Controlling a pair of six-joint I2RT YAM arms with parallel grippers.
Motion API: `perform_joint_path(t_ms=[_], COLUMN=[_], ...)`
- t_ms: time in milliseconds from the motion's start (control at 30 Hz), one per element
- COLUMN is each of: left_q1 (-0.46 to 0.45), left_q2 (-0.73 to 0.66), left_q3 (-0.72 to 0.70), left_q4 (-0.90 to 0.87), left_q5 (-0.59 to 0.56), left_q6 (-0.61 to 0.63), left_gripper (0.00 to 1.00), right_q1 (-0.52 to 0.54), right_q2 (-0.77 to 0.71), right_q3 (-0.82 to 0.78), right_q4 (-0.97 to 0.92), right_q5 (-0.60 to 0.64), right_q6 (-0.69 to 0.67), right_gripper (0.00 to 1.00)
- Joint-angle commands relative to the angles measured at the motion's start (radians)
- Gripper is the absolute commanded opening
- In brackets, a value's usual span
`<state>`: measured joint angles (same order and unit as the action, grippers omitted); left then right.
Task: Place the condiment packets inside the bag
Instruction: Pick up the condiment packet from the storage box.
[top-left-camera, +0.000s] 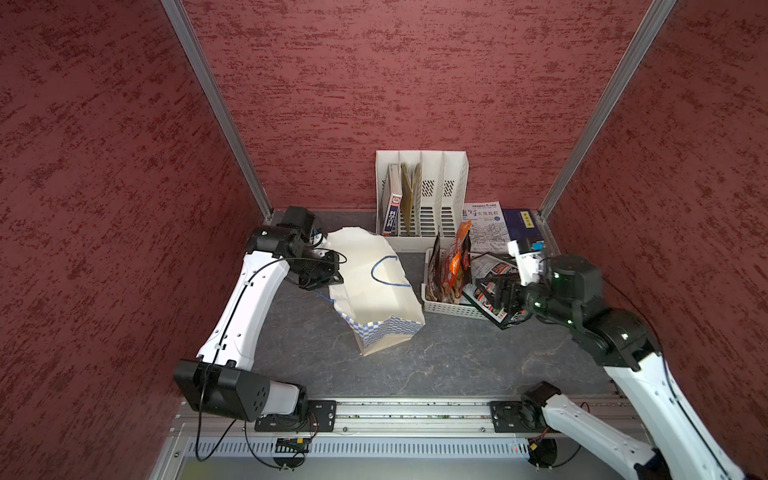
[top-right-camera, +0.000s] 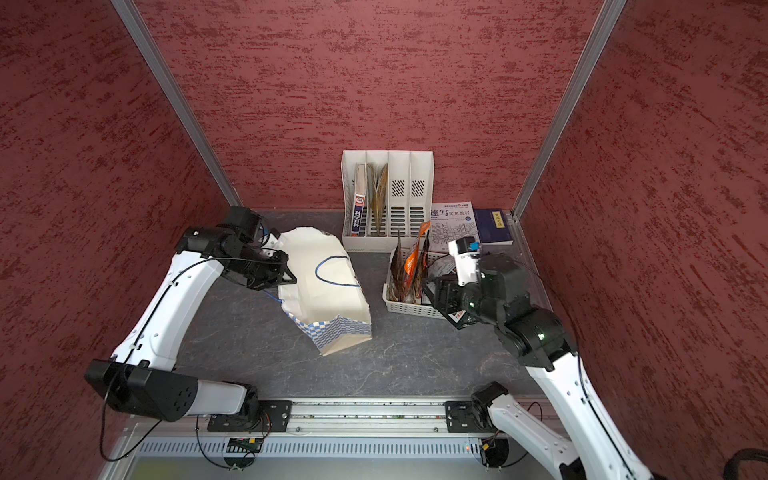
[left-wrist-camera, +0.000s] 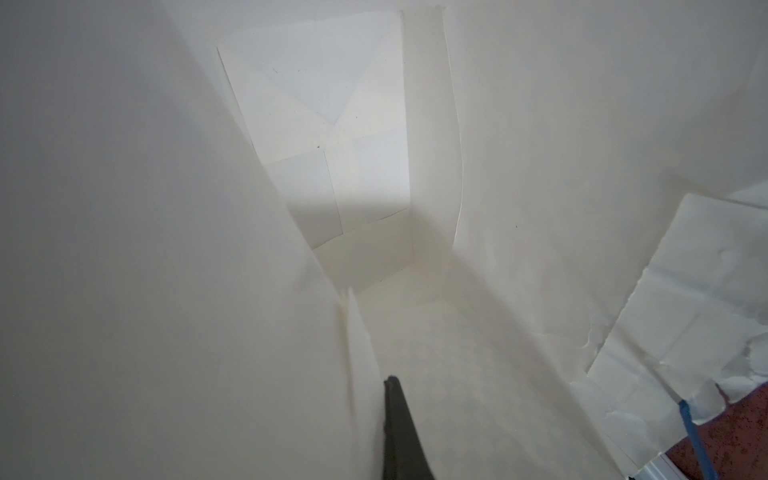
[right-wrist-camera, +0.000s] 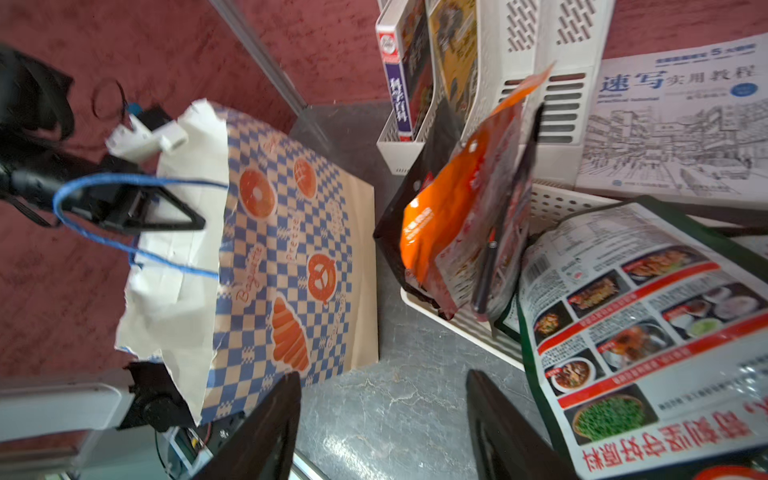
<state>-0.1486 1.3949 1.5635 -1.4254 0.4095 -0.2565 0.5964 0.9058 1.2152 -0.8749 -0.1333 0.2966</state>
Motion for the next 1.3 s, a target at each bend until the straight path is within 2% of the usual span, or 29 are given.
perform_joint_path(t_ms=[0, 133, 400, 700, 833, 1067, 1133, 1267], left_q1=[0.003, 0.004, 0.005, 0.007, 0.007, 0.009, 0.009, 0.010], left_q2=[-0.025, -0.053, -0.085, -0.088, -0.083, -0.069, -0.058, -0.041], left_q3=[0.042, 0.048, 0.009, 0.010, 0.003, -0.007, -0.013, -0.018], left_q4=[-0.027, -0.049, -0.027, -0.021, -0.026, -0.014, -0.008, 0.006], left_q5=[-0.094, -0.150, -0.123, -0.111, -0.106, -0.085, -0.076, -0.063], left_q6=[0.024, 0.023, 0.014, 0.024, 0.029, 0.030, 0.033, 0.028], left_gripper=[0.00, 0.00, 0.00, 0.00, 0.00, 0.00, 0.00, 0.04], right_q1=[0.191, 0.240, 0.227, 0.137, 0.104, 0.075, 0.074, 0.075], right_q2=[0.131, 0.246, 0.390, 0.539, 0.620, 0.683, 0.690, 0.654], right_q3=[0.066, 0.074, 0.050, 0.054, 0.071, 0.043, 0.044, 0.033], right_q4=[0.036, 0.121, 0.221, 0.320, 0.292, 0.326, 0.324, 0.323], right_q5=[0.277, 0.335, 0.538, 0.458, 0.475, 0.431, 0.432, 0.453], right_q6=[-0.051, -0.016, 0.145, 0.191, 0.226, 0.252, 0.253, 0.232], right_gripper=[0.65, 0.63, 0.68, 0.59, 0.47, 0.40, 0.30, 0.02])
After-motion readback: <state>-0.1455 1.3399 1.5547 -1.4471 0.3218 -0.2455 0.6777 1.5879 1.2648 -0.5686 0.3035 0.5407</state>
